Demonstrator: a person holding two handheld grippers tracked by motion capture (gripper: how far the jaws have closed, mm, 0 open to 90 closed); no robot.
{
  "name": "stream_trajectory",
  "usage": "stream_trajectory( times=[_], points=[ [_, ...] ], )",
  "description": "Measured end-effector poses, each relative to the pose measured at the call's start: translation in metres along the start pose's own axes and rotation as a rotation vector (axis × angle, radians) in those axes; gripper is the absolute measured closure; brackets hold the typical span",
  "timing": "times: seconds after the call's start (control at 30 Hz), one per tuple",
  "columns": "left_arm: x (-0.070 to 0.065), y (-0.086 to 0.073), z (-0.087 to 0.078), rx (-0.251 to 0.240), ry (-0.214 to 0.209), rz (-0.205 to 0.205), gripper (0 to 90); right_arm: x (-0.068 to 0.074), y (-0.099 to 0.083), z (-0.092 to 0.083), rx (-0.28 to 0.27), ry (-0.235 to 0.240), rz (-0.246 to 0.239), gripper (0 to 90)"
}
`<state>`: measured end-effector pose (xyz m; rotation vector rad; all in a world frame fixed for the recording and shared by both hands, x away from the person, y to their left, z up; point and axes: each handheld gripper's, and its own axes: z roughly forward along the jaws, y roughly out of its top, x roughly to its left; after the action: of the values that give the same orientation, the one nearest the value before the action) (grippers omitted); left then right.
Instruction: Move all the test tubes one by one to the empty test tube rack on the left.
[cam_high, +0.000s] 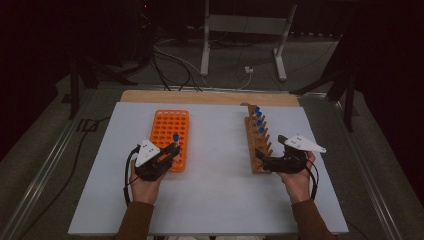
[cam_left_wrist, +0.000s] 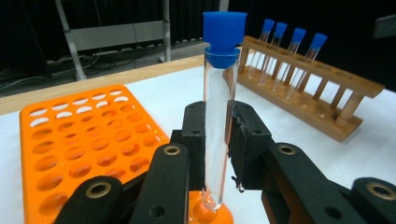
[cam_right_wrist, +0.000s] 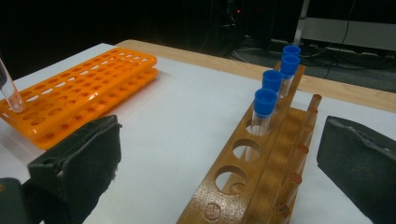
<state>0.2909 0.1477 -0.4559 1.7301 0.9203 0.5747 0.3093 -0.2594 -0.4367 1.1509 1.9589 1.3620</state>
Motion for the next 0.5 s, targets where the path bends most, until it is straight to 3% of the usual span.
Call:
stream_trajectory(
  times=[0.2, 0.37, 0.5],
  points=[
    [0.003, -0.010, 0.006, 0.022, 0.004, -0.011, 78.2, -0.002, -0.001, -0.003, -0.009, -0.001, 0.007, 0.1],
    [0.001, -0.014, 0.015, 0.024, -0.005, 0.003, 78.2, -0.001, -0.001, -0.003, -0.009, 0.001, 0.009, 0.1],
    [-0.001, -0.021, 0.022, 0.070, 0.005, 0.019, 78.1, 0.000, -0.002, -0.003, -0.008, 0.005, 0.006, 0.1]
  ],
)
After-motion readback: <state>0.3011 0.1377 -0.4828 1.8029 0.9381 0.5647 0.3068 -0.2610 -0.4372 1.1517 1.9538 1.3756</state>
